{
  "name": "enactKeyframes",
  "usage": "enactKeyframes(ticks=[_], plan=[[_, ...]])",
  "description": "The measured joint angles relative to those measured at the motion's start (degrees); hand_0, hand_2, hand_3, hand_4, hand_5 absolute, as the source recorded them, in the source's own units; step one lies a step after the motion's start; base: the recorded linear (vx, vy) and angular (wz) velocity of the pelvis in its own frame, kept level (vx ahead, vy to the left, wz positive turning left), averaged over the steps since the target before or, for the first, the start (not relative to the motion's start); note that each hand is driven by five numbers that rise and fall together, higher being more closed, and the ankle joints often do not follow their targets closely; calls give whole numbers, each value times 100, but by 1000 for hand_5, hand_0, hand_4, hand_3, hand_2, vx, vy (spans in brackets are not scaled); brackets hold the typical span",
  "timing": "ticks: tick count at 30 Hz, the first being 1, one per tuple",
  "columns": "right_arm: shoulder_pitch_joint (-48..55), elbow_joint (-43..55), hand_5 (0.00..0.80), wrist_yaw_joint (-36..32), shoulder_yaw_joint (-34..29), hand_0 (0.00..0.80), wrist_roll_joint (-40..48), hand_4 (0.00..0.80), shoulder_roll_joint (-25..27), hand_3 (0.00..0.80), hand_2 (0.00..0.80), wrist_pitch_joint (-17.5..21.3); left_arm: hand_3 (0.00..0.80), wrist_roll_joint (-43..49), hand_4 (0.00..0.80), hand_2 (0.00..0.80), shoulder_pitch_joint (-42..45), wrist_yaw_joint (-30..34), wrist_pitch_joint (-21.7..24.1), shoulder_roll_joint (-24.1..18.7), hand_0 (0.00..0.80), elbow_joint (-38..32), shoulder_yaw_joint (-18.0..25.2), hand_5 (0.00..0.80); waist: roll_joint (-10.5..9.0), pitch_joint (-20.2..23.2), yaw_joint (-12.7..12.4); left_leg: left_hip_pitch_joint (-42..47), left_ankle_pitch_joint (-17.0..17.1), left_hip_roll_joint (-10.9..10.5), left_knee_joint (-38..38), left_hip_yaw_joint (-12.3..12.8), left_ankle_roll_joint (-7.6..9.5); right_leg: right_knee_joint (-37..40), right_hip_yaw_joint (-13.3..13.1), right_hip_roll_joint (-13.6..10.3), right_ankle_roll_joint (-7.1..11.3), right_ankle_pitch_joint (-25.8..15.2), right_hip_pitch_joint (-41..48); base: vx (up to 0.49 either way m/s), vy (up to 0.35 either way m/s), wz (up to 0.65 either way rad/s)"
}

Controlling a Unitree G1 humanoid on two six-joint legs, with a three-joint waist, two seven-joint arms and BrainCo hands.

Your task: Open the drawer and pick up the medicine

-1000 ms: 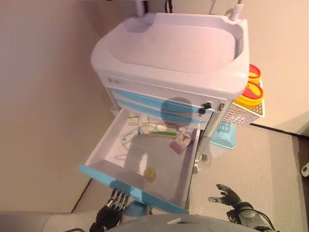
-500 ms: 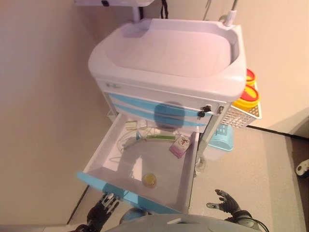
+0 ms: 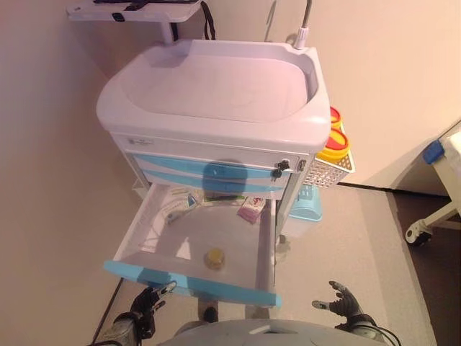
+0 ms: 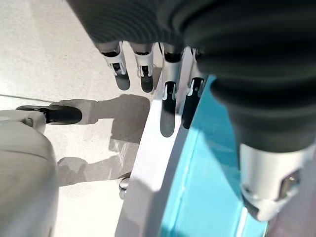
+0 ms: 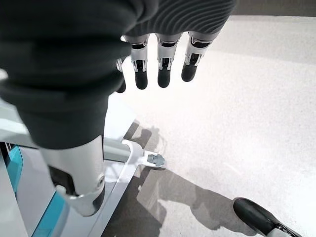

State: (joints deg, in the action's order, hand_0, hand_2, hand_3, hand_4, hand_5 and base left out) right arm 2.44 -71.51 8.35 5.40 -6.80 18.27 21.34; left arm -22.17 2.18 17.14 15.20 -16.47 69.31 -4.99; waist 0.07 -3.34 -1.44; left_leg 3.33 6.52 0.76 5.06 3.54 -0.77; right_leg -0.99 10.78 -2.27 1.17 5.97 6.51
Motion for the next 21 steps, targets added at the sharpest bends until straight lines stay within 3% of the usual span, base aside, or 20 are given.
enactKeyframes(ticks=[5, 12, 21], plan=[[130, 21, 0, -43, -13, 0, 0, 0, -103, 0, 0, 54, 0, 662, 0, 0, 95, -61, -154, 42, 0, 224, -77, 0, -39, -35, 7, 25, -15, -7, 2, -27, -11, 222, 31, 19, -5, -89, 138, -23, 31, 2], [187, 23, 0, -115, 12, 0, -5, 0, -222, 0, 0, 111, 0, 744, 0, 0, 221, -148, -156, 57, 0, 221, -74, 0, -45, -98, 6, 21, -37, -14, 2, -65, -17, 298, 59, 16, -26, -118, 181, -40, -1, 3], [109, 184, 0, -143, 24, 0, 237, 0, -235, 0, 0, 419, 0, 750, 0, 0, 215, -161, -160, 59, 0, 217, -76, 0, -94, -153, 50, 127, -120, -15, 2, 74, -34, 299, -187, 62, -29, -121, 182, 25, 2, -14]])
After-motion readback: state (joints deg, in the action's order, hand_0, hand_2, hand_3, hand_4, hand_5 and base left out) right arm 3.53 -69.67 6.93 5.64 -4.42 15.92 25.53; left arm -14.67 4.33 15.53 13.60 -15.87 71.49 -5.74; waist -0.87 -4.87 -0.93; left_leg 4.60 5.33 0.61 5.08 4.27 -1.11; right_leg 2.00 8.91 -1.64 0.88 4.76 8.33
